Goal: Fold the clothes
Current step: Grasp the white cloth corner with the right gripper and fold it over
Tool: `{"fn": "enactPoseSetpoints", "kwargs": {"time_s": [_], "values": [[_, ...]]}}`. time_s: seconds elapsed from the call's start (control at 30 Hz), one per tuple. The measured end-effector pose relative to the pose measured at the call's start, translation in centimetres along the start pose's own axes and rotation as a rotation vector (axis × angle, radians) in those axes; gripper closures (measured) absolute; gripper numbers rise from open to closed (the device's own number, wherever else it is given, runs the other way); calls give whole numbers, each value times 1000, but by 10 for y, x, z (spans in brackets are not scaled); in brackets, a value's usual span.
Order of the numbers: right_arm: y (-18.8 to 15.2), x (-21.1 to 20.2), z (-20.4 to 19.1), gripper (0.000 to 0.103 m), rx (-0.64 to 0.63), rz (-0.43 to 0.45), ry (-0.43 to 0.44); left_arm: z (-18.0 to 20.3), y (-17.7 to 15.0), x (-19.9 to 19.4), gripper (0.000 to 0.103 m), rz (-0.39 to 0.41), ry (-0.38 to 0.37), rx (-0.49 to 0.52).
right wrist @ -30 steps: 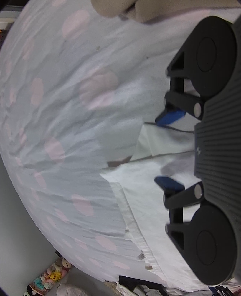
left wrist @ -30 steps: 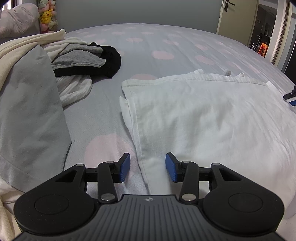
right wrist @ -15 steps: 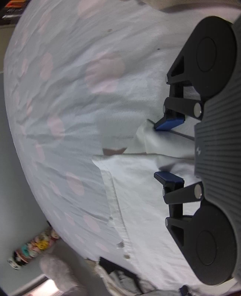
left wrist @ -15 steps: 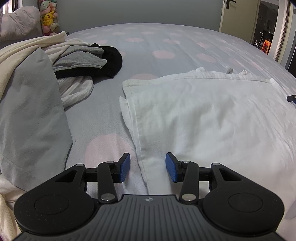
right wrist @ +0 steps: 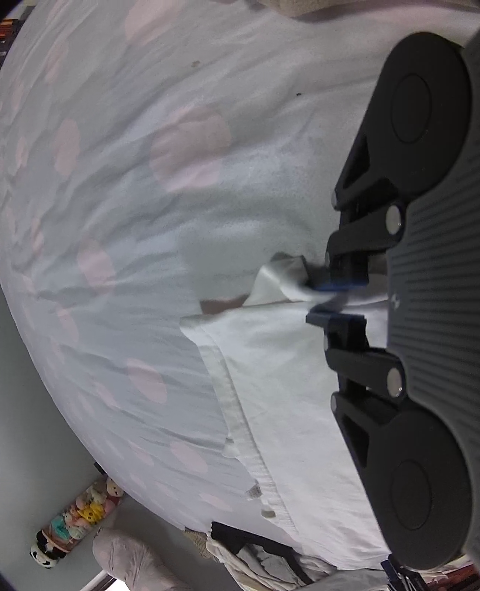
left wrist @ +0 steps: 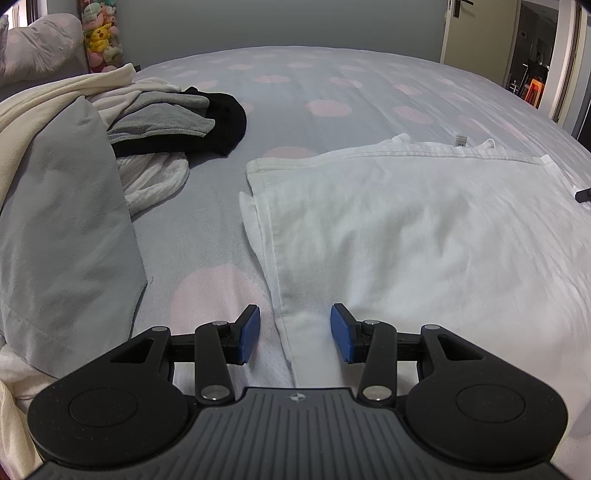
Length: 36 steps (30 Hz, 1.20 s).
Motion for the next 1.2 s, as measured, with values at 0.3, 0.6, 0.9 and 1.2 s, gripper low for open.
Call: {"fn": "enactPoseSetpoints", "kwargs": {"time_s": [0.3,0.6,0.9,1.2], "values": [[3,-47,-47,95,-62,17,8,0,-1,-3,63,13,1,10],[5,-91,-132,96,-111,19,137,2,-6,-15,63,44,-20,42],[5,-85,-229,96,-113,-17,335,-3,-11,-31,63,105,-75,46],[0,-27,-328,97,-172,-108,439,-27,-12,-41,63,144,-112,-39]]}}
Point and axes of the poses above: each gripper's, at about its wrist camera, not at the fingertips, and x roughly the way its jaws point, z to its right, y to its top, the point moved 2 cm from there along x, roughly the way its jaws point, and after that the axes turned 11 degrees about -z, right-handed, at the moved point
